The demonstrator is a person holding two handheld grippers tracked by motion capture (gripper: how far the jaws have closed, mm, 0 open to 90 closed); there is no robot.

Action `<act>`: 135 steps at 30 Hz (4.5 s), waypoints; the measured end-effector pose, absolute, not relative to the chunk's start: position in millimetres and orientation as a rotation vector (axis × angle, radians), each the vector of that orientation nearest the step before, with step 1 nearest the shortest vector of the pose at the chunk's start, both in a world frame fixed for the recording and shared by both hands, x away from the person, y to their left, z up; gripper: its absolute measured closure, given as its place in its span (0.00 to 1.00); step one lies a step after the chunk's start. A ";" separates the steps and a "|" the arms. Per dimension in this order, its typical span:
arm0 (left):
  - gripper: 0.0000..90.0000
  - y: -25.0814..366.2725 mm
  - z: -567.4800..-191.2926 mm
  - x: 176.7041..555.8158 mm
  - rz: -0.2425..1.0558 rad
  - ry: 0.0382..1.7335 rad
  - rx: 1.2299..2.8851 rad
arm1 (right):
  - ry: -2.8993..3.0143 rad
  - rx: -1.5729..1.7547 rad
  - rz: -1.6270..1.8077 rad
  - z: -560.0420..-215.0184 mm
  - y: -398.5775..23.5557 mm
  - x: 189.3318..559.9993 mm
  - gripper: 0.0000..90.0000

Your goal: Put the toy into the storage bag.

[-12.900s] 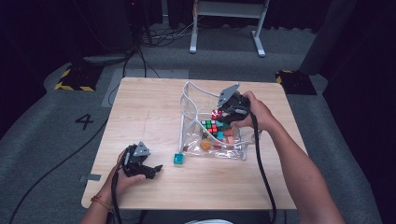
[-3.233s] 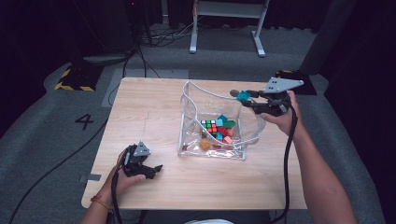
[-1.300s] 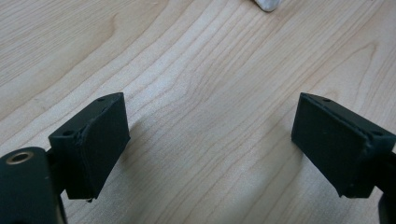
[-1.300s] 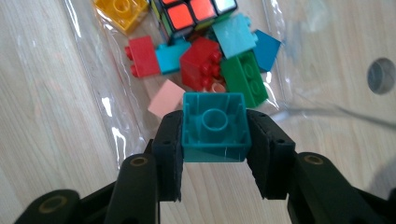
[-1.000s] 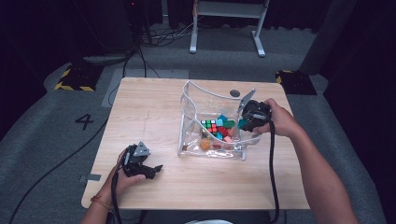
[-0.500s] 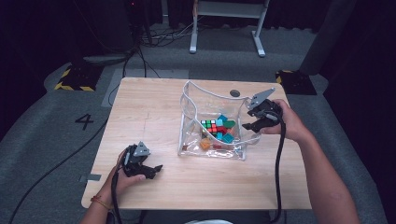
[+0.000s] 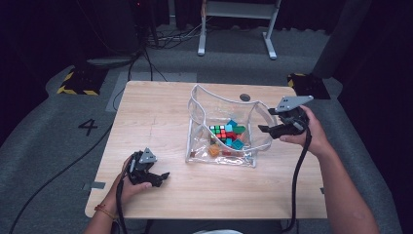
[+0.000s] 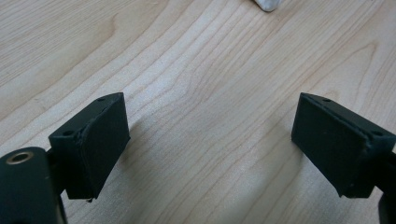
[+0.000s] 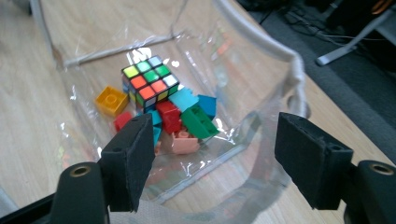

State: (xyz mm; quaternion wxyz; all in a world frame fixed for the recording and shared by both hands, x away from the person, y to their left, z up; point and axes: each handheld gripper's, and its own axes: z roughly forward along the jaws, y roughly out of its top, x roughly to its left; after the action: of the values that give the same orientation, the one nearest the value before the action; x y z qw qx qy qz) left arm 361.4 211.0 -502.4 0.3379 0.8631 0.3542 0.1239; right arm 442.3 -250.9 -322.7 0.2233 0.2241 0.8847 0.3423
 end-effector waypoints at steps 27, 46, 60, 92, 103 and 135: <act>0.13 210.9 -502.5 361.3 0.321 0.924 2.248 | 2.304 0.673 1.112 -332.5 -289.9 385.2 0.29; 0.13 210.9 -502.5 361.4 0.321 0.924 2.249 | 2.323 0.705 1.021 -377.4 -297.3 369.3 0.28; 0.13 211.0 -502.4 361.4 0.323 0.922 2.250 | 2.371 0.762 0.933 -420.0 -303.0 369.3 0.28; 0.13 211.0 -502.4 361.4 0.323 0.922 2.249 | 2.389 0.986 0.955 -478.1 -343.6 355.4 0.28; 0.13 211.0 -502.4 361.4 0.322 0.923 2.249 | 2.385 1.074 1.042 -495.6 -359.7 347.2 0.28; 0.13 210.6 -502.5 360.1 0.327 0.938 2.244 | 2.347 1.088 1.051 -503.0 -360.9 343.4 0.23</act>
State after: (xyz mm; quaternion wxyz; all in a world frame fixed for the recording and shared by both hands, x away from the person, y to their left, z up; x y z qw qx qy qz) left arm 360.1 210.6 -502.5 0.3371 0.8608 0.3600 0.1255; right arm 343.4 -360.9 -503.0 0.1737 0.3837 0.8278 0.3706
